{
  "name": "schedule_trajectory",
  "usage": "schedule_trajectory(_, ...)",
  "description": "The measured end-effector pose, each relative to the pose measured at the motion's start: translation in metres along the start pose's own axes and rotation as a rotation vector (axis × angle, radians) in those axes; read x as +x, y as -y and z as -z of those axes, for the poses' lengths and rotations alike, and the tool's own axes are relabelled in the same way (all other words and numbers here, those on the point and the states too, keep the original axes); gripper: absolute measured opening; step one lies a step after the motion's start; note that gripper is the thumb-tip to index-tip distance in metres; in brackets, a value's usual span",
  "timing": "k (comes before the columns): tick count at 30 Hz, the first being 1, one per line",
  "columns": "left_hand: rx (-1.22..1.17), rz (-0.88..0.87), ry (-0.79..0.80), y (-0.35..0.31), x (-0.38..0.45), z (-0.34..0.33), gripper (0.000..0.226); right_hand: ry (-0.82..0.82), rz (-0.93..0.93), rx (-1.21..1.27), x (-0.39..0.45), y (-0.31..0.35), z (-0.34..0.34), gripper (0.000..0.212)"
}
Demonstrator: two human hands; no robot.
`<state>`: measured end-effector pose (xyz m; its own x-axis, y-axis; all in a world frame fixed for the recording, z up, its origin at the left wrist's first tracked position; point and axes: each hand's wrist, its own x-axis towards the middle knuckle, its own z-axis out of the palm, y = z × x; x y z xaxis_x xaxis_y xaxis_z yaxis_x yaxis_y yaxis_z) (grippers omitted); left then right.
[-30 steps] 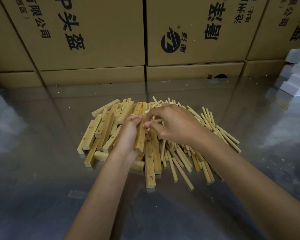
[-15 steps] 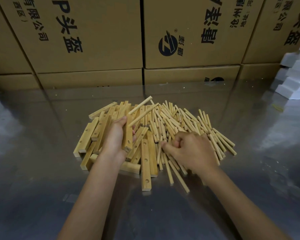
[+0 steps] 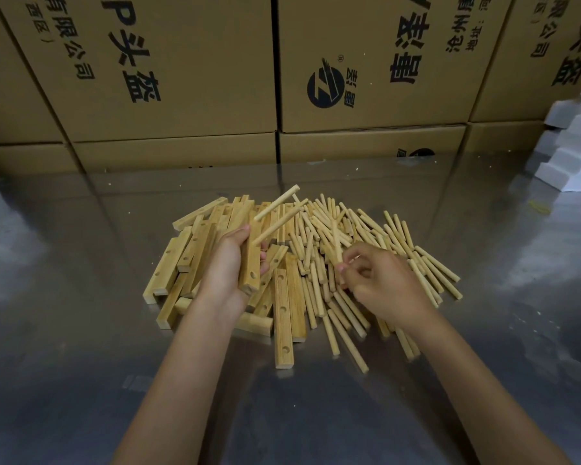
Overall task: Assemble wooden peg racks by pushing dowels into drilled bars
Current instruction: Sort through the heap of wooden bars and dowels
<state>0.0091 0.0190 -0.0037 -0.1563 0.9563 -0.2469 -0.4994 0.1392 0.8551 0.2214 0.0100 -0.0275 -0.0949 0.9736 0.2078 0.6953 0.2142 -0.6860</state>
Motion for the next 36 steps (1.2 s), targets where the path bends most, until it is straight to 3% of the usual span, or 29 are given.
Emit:
schedule_trajectory(3, -0.052, 0.057, 0.016, -0.001, -0.001, 0.002, 0.025, 0.114, -0.060, 0.307, 0.000, 0.006, 0.005, 0.027)
schedule_trajectory(5, -0.062, 0.082, 0.034, -0.002, -0.002, 0.002, 0.026, 0.167, -0.123, 0.471, 0.000, 0.010, 0.006, 0.023)
schedule_trajectory(7, -0.046, 0.086, 0.041, -0.002, -0.002, 0.001, 0.027, 0.181, -0.103, 0.532, -0.003, 0.011, 0.007, 0.012)
schedule_trajectory(10, -0.030, 0.078, 0.048, -0.001, -0.003, 0.001, 0.027, 0.231, -0.037, 0.586, -0.004, 0.011, 0.007, 0.019)
schedule_trajectory(17, 0.036, -0.011, 0.029, 0.004, -0.003, -0.003, 0.029, 0.223, 0.301, 0.261, -0.021, 0.031, -0.006, 0.014)
schedule_trajectory(22, 0.063, -0.026, 0.031, 0.005, -0.002, -0.006, 0.030, 0.009, 0.545, -0.034, -0.028, 0.040, -0.014, 0.005)
schedule_trajectory(28, 0.083, -0.067, 0.001, 0.008, -0.004, -0.009, 0.018, -0.116, 0.637, -0.173, -0.025, 0.044, -0.013, 0.017)
schedule_trajectory(32, 0.052, -0.059, -0.015, 0.009, -0.005, -0.011, 0.018, -0.113, 0.703, -0.264, -0.020, 0.051, -0.012, 0.018)
schedule_trajectory(36, -0.039, -0.110, -0.007, 0.006, -0.006, -0.013, 0.015, -0.065, 0.671, -0.187, -0.012, 0.055, -0.013, 0.014)
